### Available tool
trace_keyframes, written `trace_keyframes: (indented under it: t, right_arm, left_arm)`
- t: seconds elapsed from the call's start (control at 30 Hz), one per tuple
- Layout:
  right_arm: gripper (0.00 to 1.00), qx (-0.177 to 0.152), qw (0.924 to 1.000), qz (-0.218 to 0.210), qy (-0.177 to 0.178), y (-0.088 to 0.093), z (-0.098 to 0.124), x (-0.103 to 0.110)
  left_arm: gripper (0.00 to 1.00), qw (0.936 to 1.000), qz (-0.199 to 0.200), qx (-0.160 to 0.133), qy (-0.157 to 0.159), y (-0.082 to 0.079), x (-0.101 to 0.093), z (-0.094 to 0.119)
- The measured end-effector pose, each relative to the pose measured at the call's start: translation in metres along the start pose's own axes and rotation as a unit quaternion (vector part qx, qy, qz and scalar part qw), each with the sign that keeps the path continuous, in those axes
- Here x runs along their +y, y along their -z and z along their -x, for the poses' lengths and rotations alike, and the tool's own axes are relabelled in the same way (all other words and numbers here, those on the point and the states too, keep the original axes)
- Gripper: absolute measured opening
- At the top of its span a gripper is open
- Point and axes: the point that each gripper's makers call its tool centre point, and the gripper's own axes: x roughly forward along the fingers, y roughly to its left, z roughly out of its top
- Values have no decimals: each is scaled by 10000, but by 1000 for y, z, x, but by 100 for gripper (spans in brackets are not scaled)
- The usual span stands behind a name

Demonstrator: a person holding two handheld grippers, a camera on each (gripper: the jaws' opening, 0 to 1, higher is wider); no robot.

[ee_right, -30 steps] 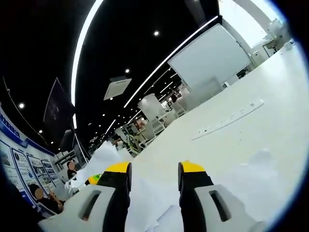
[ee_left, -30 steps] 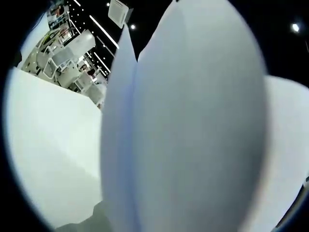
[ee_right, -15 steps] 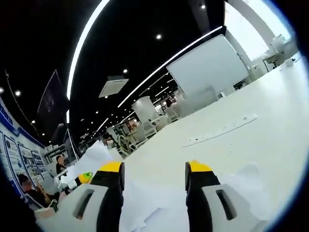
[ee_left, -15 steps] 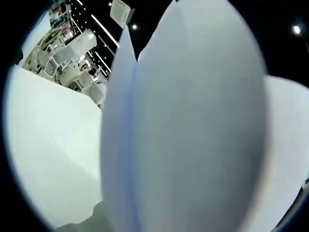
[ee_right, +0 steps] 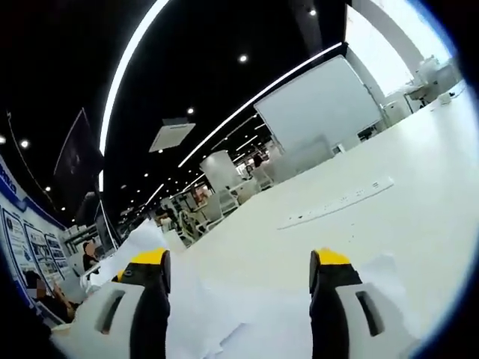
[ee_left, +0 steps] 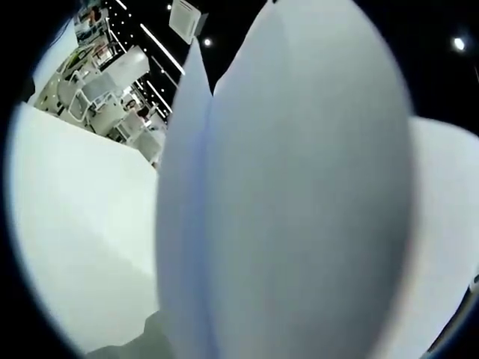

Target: Organize the stack of printing papers by aligning and flattening the scattered papers on the table

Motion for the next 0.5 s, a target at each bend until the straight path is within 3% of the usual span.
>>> trace_keyframes:
  t: [0.5]
  right_arm:
    - [88,124,9997,197,-53,4,-3,5]
  left_arm:
    - [6,10000,42,-7,-12,-1,0,0]
